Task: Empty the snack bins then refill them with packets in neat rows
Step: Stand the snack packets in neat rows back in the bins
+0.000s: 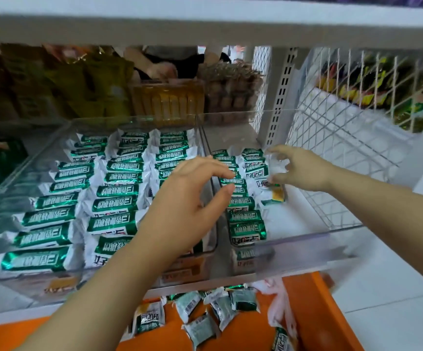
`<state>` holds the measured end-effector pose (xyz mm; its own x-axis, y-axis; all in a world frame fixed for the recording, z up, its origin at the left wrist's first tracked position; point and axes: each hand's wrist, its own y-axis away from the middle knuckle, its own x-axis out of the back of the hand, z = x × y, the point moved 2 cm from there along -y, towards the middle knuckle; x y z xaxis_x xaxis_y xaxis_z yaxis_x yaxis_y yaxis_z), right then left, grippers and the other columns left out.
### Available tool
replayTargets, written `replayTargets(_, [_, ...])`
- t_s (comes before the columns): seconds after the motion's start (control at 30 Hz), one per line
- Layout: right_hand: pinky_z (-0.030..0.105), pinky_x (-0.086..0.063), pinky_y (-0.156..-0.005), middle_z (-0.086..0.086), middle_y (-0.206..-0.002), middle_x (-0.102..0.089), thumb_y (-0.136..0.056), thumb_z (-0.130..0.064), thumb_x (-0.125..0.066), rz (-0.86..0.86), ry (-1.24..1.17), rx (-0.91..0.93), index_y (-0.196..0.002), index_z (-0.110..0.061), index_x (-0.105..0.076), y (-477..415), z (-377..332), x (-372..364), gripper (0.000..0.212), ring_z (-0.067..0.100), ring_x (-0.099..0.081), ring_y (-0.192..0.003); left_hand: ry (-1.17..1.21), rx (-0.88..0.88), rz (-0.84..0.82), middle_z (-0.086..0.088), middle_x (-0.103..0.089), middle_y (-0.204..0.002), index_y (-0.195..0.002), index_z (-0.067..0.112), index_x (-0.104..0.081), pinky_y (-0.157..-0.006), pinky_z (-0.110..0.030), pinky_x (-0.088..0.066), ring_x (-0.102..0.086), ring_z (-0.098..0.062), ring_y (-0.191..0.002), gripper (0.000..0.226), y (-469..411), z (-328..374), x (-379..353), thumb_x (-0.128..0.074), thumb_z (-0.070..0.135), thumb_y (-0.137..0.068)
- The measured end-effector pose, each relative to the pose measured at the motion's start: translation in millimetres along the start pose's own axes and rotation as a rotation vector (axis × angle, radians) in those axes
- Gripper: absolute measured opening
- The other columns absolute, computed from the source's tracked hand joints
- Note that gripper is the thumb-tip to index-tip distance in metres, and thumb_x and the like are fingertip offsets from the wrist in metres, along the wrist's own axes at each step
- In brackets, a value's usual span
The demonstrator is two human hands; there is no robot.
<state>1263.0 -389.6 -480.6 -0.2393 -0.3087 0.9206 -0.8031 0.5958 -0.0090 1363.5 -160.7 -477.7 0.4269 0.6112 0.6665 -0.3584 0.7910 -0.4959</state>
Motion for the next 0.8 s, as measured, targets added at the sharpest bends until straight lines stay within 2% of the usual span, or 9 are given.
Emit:
replayTargets(0.17, [0.024,-0.049,-0.079,-0.011,-0.093,-0.062,-0.085,-0.015,-0.067,0.338,-0.177,0.159,-0.111,-0.019,-0.066,76,-28,9,0.027,0.009,-0.059,-0.085,-0.135,0.006,-0.027,0.014,-0.055,-0.115,-0.111,0.022,-0.063,-0.102,-0.024,-0.036,-0.049,-0.009,-0.117,0.019,-3,9,3,-0.057,0.026,-0.094])
replayTargets(0.23, [0.013,-0.046,-0.07,-0.02,-0.082,-0.061,-0.085,-0.012,-0.065,0.38,-0.183,0.242,-0.098,-0.021,-0.07,113,-39,1,0.017,0.001,-0.059,-0.075,-0.181,-0.009,0.003,0.008,-0.059,-0.117,-0.11,0.021,-0.064,-0.1,-0.033,-0.042,-0.052,-0.014,-0.114,0.019,9,20,6,-0.055,0.026,-0.094])
replayTargets(0.27, [0.013,-0.045,-0.067,-0.021,-0.079,-0.06,-0.084,-0.013,-0.064,0.388,-0.169,0.278,-0.094,-0.021,-0.07,129,-42,-5,0.015,0.0,-0.058,-0.071,-0.204,-0.025,0.019,0.006,-0.061,-0.114,-0.107,0.021,-0.065,-0.097,-0.037,-0.045,-0.054,-0.015,-0.111,0.02,19,26,7,-0.052,0.026,-0.093])
replayTargets(0.33, [0.023,-0.049,-0.066,-0.017,-0.077,-0.062,-0.082,-0.014,-0.064,0.389,-0.145,0.308,-0.089,-0.02,-0.071,148,-44,-13,0.012,0.002,-0.058,-0.068,-0.24,-0.055,0.02,0.007,-0.064,-0.109,-0.103,0.022,-0.066,-0.093,-0.039,-0.048,-0.058,-0.015,-0.106,0.024,43,35,9,-0.047,0.029,-0.091])
replayTargets(0.43, [0.03,-0.05,-0.071,-0.008,-0.08,-0.068,-0.084,-0.012,-0.066,0.365,-0.181,0.18,-0.087,-0.019,-0.071,140,-38,-4,0.009,0.009,-0.059,-0.07,-0.305,-0.105,-0.004,0.009,-0.065,-0.104,-0.099,0.023,-0.067,-0.087,-0.038,-0.049,-0.06,-0.013,-0.099,0.027,68,40,10,-0.043,0.031,-0.09])
replayTargets(0.53, [0.02,-0.042,-0.067,0.001,-0.091,-0.067,-0.086,-0.015,-0.066,0.233,-0.17,-0.005,-0.094,-0.018,-0.067,103,-26,14,0.008,0.012,-0.056,-0.075,-0.29,-0.072,0.033,0.008,-0.064,-0.106,-0.101,0.022,-0.067,-0.085,-0.041,-0.051,-0.06,-0.016,-0.098,0.02,65,34,19,-0.05,0.025,-0.09])
replayTargets(0.63, [0.019,-0.037,-0.072,0.011,-0.111,-0.064,-0.086,-0.018,-0.069,0.013,-0.086,-0.129,-0.121,-0.007,-0.06,67,-13,13,0.037,0.021,-0.059,-0.094,-0.252,-0.002,0.033,0.008,-0.059,-0.114,-0.109,0.023,-0.064,-0.085,-0.041,-0.051,-0.06,-0.018,-0.095,0.018,48,27,24,-0.054,0.022,-0.094])
replayTargets(0.73, [0.03,-0.042,-0.092,0.019,-0.135,-0.051,-0.087,-0.023,-0.068,-0.083,-0.028,-0.228,-0.139,-0.004,-0.042,37,-2,4,0.061,0.03,-0.052,-0.118,-0.221,0.019,0.008,0.013,-0.055,-0.115,-0.113,0.027,-0.061,-0.077,-0.039,-0.052,-0.062,-0.02,-0.081,0.021,33,21,22,-0.052,0.026,-0.095])
replayTargets(0.8, [0.038,-0.047,-0.093,0.02,-0.142,-0.043,-0.086,-0.026,-0.07,-0.129,-0.041,-0.291,-0.145,-0.003,-0.03,20,3,-3,0.074,0.034,-0.05,-0.119,-0.181,0.019,0.014,0.016,-0.05,-0.109,-0.116,0.028,-0.059,-0.075,-0.037,-0.051,-0.06,-0.016,-0.081,0.023,27,16,18,-0.049,0.026,-0.095])
